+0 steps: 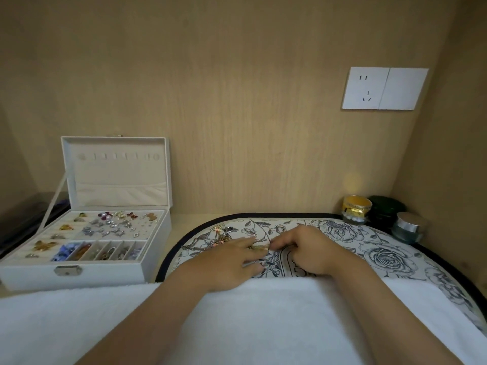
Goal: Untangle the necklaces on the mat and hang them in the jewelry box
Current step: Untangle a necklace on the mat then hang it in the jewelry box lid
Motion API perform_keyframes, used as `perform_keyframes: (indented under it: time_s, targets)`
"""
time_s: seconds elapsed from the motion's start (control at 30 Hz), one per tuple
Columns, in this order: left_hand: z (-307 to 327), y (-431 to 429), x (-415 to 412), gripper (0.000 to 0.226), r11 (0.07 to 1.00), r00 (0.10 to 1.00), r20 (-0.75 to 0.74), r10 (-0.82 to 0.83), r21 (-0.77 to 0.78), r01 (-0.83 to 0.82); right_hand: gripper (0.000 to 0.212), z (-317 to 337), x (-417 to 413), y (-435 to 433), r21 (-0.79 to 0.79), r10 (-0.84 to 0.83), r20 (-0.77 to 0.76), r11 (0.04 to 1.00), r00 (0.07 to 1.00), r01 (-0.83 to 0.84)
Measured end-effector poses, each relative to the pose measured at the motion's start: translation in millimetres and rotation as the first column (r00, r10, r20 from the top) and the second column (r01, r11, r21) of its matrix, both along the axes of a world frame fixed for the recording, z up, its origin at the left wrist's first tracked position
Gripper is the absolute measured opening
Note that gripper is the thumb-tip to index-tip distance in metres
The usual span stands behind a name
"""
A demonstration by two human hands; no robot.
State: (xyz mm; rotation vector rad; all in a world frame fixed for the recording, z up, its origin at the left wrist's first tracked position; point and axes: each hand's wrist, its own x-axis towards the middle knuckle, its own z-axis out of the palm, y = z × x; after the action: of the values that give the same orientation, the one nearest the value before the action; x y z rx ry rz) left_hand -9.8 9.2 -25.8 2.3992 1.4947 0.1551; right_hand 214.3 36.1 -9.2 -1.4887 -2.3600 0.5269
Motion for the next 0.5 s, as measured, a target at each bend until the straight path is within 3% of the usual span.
perform_keyframes:
  time_s: [0.2, 0.33, 0.5]
  targets:
    - [5, -17, -19, 0.041, 0.996, 0.994, 0.082, 0.066, 0.056, -0.071, 0.047, 4, -1, -2, 0.030, -0.041, 0.008, 0.999, 0.999, 0.041]
    - [6, -10, -9, 0.032, 0.972, 0.987, 0.161, 0.003, 0.233, -0.041, 0.020, 3, 3, 3, 0.082, -0.080, 0.074, 0.994, 0.994, 0.074]
    - [-1, 13, 6, 0.022, 0.964, 0.974, 0.228, 0.018, 0.256, -0.078, 0.009, 0, -1, 7, 0.096, -0.151, 0.079, 0.985, 0.985, 0.143]
